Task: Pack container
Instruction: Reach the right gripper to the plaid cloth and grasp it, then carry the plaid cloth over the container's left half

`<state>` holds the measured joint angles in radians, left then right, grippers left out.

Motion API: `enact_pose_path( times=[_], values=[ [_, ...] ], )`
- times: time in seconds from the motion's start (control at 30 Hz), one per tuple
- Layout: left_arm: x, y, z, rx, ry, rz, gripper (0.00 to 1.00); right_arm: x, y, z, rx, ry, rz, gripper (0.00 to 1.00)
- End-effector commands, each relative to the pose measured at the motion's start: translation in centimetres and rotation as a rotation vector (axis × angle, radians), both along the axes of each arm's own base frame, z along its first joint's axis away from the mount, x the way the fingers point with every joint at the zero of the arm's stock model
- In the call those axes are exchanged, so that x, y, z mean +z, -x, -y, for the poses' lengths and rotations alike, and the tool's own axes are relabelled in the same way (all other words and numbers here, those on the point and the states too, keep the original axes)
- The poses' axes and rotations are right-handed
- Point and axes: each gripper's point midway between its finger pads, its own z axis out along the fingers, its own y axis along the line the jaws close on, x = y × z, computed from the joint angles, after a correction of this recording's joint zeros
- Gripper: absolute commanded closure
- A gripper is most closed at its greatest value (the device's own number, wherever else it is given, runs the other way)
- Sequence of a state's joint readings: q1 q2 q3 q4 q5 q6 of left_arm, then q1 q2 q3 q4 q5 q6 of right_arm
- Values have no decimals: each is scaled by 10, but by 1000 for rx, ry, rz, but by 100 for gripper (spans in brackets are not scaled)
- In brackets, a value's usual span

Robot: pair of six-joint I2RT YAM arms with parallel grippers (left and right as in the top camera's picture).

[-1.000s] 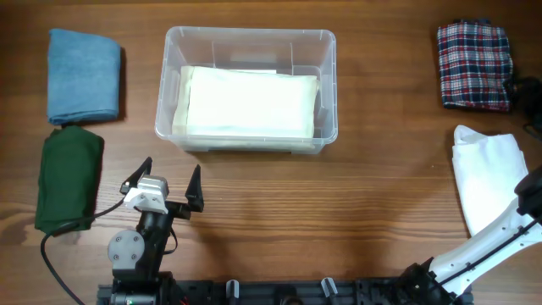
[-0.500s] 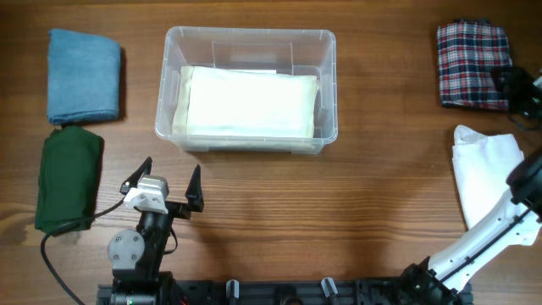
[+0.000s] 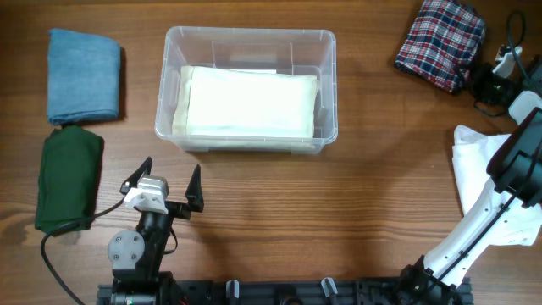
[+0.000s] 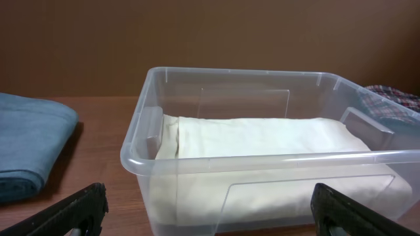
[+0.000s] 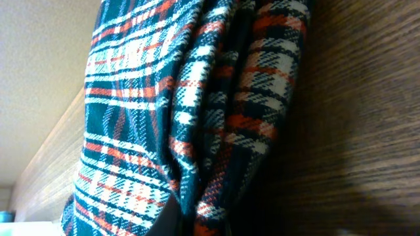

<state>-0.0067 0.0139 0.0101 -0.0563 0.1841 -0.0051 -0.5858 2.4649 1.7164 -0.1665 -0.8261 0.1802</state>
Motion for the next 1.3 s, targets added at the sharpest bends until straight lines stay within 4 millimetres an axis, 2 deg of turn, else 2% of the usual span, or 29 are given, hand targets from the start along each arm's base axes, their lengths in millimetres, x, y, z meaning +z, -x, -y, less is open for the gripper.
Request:
enact_pose_path(
  times=[0.0, 0.07, 0.13, 0.27, 0.4, 0.57, 0.67, 0.8, 0.87, 0.9, 1.0, 1.03, 1.2, 1.27],
  values=[
    [-2, 0, 0, 2, 2, -2, 0, -49, 19, -23, 22, -92, -104, 96],
    [-2, 0, 0, 2, 2, -2, 0, -38, 17, -26, 43, -110, -77, 96],
    [-2, 0, 0, 2, 2, -2, 0, -19, 14, -27, 57, -111, -42, 96],
    [-2, 0, 0, 2, 2, -2, 0, 40, 8, -24, 65, -58, 32, 96],
    [-2, 0, 0, 2, 2, -2, 0, 110, 7, -30, 86, 71, 110, 96],
    [-2, 0, 0, 2, 2, -2, 0, 201, 15, -62, 135, 186, 221, 96],
    [-2, 0, 0, 2, 2, -2, 0, 243, 25, -87, 176, 231, 278, 96],
    [-2, 0, 0, 2, 2, -2, 0, 290, 46, -135, 272, 286, 344, 96],
    [-2, 0, 0, 2, 2, -2, 0, 317, 61, -177, 365, 329, 402, 96],
    [-2, 0, 0, 2, 2, -2, 0, 336, 72, -211, 437, 356, 457, 96],
    [-2, 0, 0, 2, 2, -2, 0, 363, 91, -266, 546, 373, 546, 96],
    [-2, 0, 0, 2, 2, -2, 0, 374, 99, -293, 594, 376, 587, 96],
    [-2, 0, 0, 2, 2, -2, 0, 392, 127, -387, 759, 343, 690, 96],
    [-2, 0, 0, 2, 2, -2, 0, 393, 135, -416, 807, 340, 717, 96]
  ],
)
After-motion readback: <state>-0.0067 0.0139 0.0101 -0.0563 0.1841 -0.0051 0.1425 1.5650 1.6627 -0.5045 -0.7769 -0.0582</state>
